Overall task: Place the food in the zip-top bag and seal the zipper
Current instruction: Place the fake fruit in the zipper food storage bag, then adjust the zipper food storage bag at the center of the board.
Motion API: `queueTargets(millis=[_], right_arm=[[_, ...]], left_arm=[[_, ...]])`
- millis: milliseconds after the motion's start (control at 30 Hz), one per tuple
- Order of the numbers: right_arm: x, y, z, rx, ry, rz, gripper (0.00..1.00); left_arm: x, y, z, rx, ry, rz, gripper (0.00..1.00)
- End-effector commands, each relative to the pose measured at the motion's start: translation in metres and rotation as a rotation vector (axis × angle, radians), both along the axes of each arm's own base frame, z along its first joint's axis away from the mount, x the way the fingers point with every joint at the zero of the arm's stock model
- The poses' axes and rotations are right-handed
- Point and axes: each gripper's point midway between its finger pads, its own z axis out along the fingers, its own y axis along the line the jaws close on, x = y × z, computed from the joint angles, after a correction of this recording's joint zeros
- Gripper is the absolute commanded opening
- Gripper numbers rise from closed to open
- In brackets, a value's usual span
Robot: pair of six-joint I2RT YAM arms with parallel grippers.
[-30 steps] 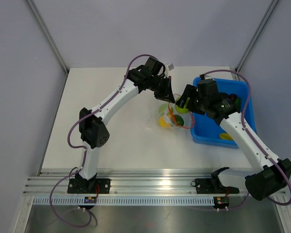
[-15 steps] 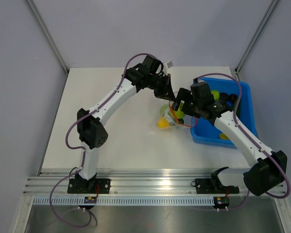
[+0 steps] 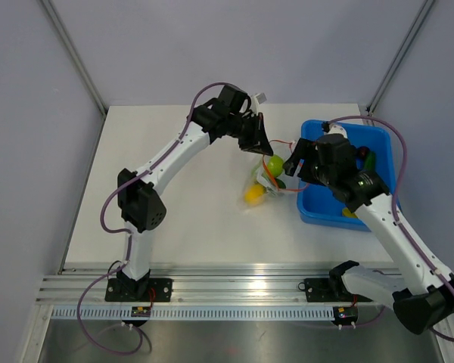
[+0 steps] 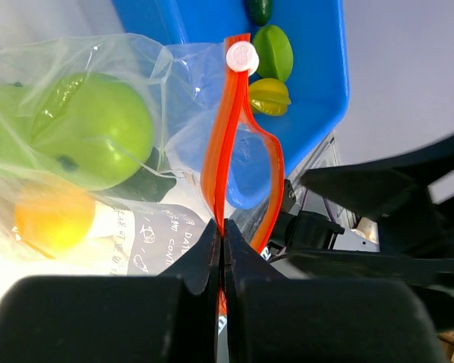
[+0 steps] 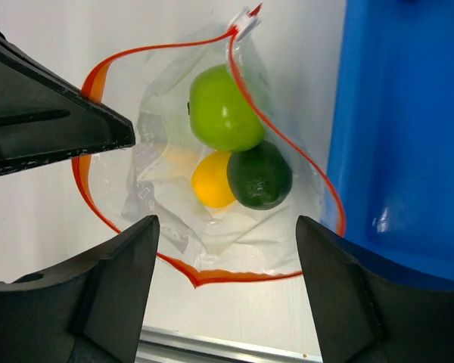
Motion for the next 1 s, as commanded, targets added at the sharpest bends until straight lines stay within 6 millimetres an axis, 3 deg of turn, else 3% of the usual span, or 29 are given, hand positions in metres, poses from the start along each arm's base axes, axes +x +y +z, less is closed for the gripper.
queueTargets(millis=[0,133,233,333,433,500,533,567,600,633,700,767,833,867,967], right_arm=[[-0.010,-0.032,0.008,-0.082,-0.049,-0.109,0.79],[-0.015,-0.040,-0.016,-0.117,0.008,-0.148,0.81],[-0.013,-0.039,-0.045,-0.145,0.073,-0.153,0.81],[-0.007,-0.031,-0.071,-0.134,0.121,-0.142,0.61],[0.002,-0.019,-0.061,-0.086,0.083,-0.116,0.24],[0.012,-0.017,-0.030,-0.070,0.000,-0.101,0.03],[0.014,-0.017,-0.018,-0.067,-0.029,-0.100,0.00],[0.019,-0.014,0.009,-0.049,-0.079,-0.094,0.00],[0.021,-0.012,0.019,-0.057,-0.097,-0.071,0.00],[0.025,-0.008,0.043,-0.034,-0.140,-0.059,0.00],[0.026,0.002,0.055,-0.012,-0.149,-0.006,0.00],[0.027,0.010,0.059,0.012,-0.150,0.019,0.00],[0.030,0.014,0.045,0.014,-0.115,0.025,0.00],[0.030,0.014,0.028,0.006,-0.080,0.019,0.00],[0.030,0.015,-0.013,-0.017,0.004,0.008,0.00]], left_arm=[[-0.008,0.005,0.054,-0.107,-0.091,-0.015,0.00],[-0.008,0.007,0.056,-0.110,-0.094,-0.015,0.00],[-0.009,0.008,0.057,-0.111,-0.097,-0.014,0.00],[-0.010,0.010,0.057,-0.108,-0.099,-0.012,0.00],[-0.010,0.018,0.058,-0.094,-0.115,0.000,0.00],[-0.009,0.024,0.062,-0.090,-0.135,0.002,0.00],[-0.005,0.029,0.066,-0.076,-0.150,0.024,0.00],[-0.002,0.033,0.066,-0.047,-0.180,0.032,0.00],[0.001,0.038,0.071,-0.027,-0.204,0.049,0.00],[0.003,0.045,0.079,-0.001,-0.227,0.074,0.00],[0.004,0.052,0.089,0.018,-0.268,0.097,0.00],[0.006,0.058,0.085,0.046,-0.281,0.128,0.00],[0.006,0.058,0.084,0.031,-0.286,0.136,0.00],[0.005,0.057,0.066,0.050,-0.245,0.135,0.00],[0.011,0.051,0.037,0.070,-0.205,0.127,0.00]])
